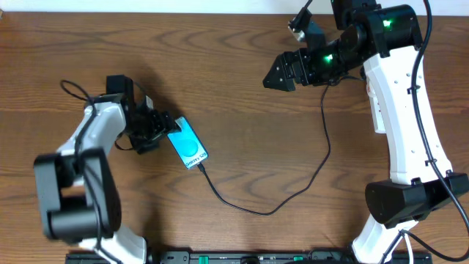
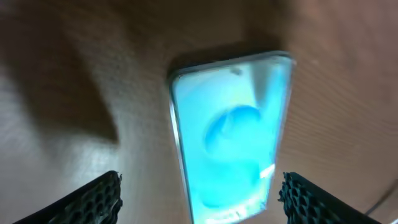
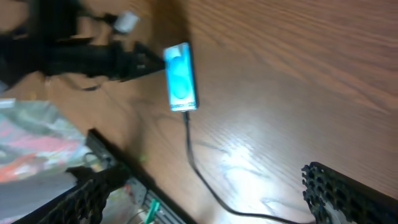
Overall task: Plug charger to phone and switch on socket
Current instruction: 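Lower the phone flat onto the table with the left gripper and release, then move the right gripper to the white power strip beside the charger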
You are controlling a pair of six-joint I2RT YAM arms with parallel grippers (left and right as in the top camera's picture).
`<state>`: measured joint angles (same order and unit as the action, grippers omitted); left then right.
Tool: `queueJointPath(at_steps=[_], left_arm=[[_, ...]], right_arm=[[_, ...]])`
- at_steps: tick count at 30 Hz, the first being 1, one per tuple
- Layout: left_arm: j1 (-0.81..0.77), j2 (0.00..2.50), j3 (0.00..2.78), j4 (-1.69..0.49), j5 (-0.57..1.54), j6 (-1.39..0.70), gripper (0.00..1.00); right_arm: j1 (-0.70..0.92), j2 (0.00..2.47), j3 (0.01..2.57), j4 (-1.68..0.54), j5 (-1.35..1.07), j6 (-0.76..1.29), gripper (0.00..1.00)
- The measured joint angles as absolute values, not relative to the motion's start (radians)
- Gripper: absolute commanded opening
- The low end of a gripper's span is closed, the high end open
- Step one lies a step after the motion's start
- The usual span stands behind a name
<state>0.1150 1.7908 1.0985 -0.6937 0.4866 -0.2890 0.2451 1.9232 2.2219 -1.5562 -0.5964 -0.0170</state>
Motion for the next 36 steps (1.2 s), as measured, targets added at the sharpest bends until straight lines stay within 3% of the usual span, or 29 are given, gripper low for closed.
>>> queueJointPath(at_steps=[2, 8, 16, 23, 30, 36], left_arm=[[0.115, 1.684, 1.096, -0.698, 0.473, -0.291, 0.90], [0.115, 1.324, 1.096, -0.729, 0.464, -0.296, 0.92], [0.115, 1.055, 1.096, -0.789, 0.438, -0.316, 0.92], [0.115, 1.012, 1.096, -0.819, 0.438, -0.318, 0.92], [0.115, 1.013, 1.096, -0.829, 0.438, -0.318, 0.92], [0.115, 1.013, 1.096, -0.835, 0.438, -0.318, 0.92]], right_arm=[[0.245, 1.923, 2.222, -1.556, -0.532, 0.000, 0.99], [0.176, 1.923, 2.222, -1.559, -0.374, 0.060, 0.99], [-0.204, 1.923, 2.222, -1.487, -0.305, 0.139, 0.99], [-0.473, 1.923, 2.222, -1.316, -0.294, 0.258, 0.99], [-0.502, 1.977, 2.232, -1.238, -0.462, 0.252, 0.99], [-0.502, 2.286, 2.230, -1.336, -0.678, 0.112, 0.99]])
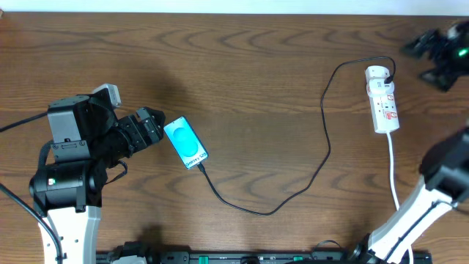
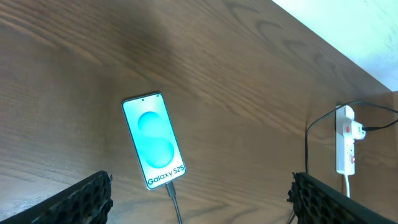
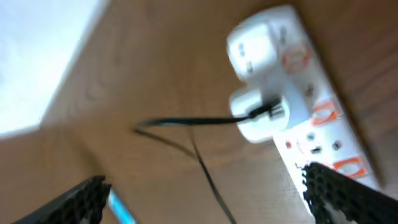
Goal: Plug charger to phone and switch on socket
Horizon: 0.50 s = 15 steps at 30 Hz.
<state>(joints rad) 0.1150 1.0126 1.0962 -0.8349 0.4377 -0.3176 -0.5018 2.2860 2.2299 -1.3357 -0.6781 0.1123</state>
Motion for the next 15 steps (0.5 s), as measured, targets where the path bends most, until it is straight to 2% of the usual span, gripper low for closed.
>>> queueJointPath(at_steps=[5, 15], left_arm=[[0.115, 1.013, 1.096, -0.838, 0.422, -0.317, 0.93], [0.115, 1.013, 1.096, -0.838, 0.416, -0.318, 0.92]], right_arm=[[-0.501, 2.397, 2.222, -1.388, -0.667, 0.001, 0.99], [-0.478, 2.399, 2.222, -1.370, -0.514, -0.125, 0.99]])
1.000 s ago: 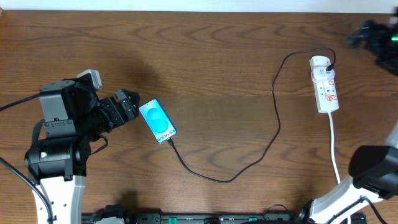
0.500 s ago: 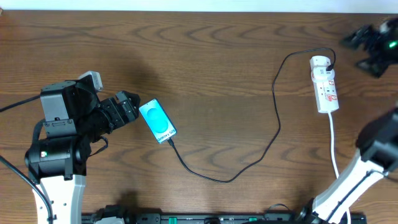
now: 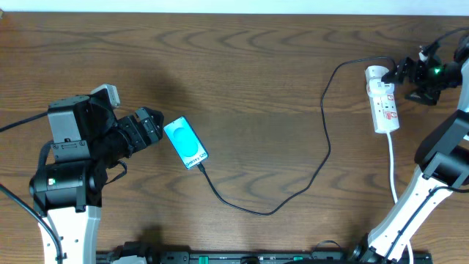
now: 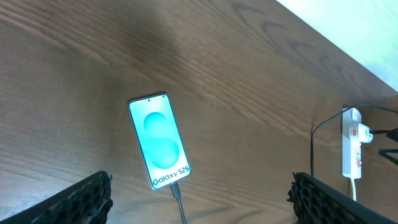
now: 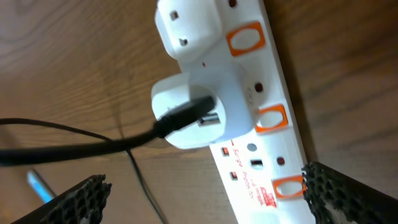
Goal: Plug charger to phone and switch on socket
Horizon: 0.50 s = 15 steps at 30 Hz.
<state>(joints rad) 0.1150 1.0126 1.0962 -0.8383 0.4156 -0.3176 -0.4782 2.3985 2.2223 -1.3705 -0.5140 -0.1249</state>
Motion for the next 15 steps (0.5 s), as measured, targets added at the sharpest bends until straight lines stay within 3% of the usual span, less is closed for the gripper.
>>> queueJointPath(at_steps=[5, 15], left_arm=[[0.115, 1.013, 1.096, -0.839, 0.411, -0.318, 0.92], [0.115, 1.013, 1.096, -0.850, 0.407, -0.318, 0.93]], right_arm=[[-0.393, 2.399, 2.222, -1.324, -0.462, -0.157, 0.99], [-0.384, 2.411, 2.222, -1.318, -0.429, -0.165, 0.99]])
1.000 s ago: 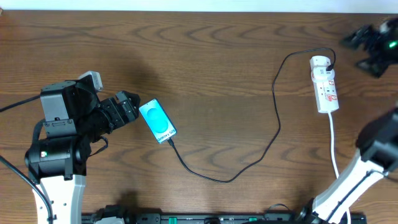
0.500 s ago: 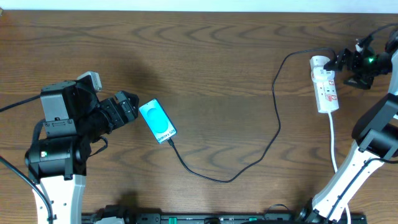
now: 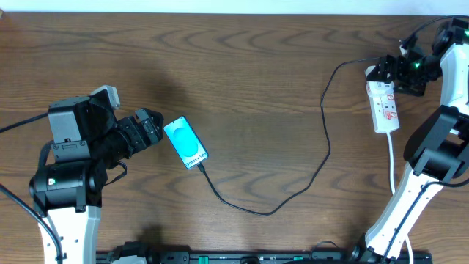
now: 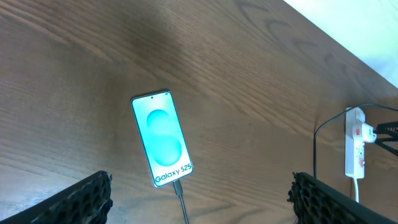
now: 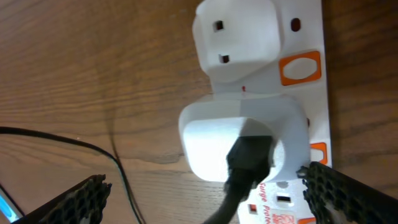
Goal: Plug charger to phone and switch on socket
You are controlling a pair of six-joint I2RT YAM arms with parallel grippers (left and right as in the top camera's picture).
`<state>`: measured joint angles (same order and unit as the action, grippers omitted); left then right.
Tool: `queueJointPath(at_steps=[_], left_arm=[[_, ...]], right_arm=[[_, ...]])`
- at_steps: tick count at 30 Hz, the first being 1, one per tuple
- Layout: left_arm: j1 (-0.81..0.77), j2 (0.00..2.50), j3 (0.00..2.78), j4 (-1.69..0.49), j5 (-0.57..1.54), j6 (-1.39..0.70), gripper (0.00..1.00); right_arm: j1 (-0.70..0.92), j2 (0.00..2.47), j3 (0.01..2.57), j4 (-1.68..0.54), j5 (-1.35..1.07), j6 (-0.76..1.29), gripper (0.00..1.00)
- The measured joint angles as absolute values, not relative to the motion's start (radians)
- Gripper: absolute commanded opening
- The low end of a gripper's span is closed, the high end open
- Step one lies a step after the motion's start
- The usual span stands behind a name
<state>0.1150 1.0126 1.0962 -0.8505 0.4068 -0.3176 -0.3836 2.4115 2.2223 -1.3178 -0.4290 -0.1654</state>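
Observation:
The phone (image 3: 185, 143) lies face up with a lit blue screen, left of the table's middle. It also shows in the left wrist view (image 4: 160, 138). A black cable (image 3: 264, 209) is plugged into its lower end and runs to the white power strip (image 3: 384, 110) at the far right. My left gripper (image 3: 144, 127) stands open just left of the phone. My right gripper (image 3: 388, 72) is open over the strip's top end. There the white adapter (image 5: 242, 143) with the black plug (image 5: 249, 163) sits beside orange switches (image 5: 301, 68).
A black rail (image 3: 242, 257) runs along the table's front edge. The cable's loop (image 3: 326, 147) crosses the right half of the table. My right arm's white link (image 3: 410, 205) rises at the front right, below the strip's white lead (image 3: 393, 172).
My right gripper has moved left from beside the strip's right side to over its top end, and its camera is closer to the adapter. The left arm and phone have hardly shifted.
At first my left gripper was open right at the phone, with the cable in it, and the right gripper hung over the upper middle of the table. Then the left arm stood back and the right gripper was at the far right. Now it is over the strip.

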Motion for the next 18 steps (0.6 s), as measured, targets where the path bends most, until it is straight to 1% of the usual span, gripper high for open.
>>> queueJointPath(at_steps=[18], left_arm=[[0.115, 1.013, 1.096, -0.871, 0.382, -0.317, 0.93]], right_arm=[[-0.383, 2.431, 2.222, -1.316, -0.418, -0.166, 0.99]])
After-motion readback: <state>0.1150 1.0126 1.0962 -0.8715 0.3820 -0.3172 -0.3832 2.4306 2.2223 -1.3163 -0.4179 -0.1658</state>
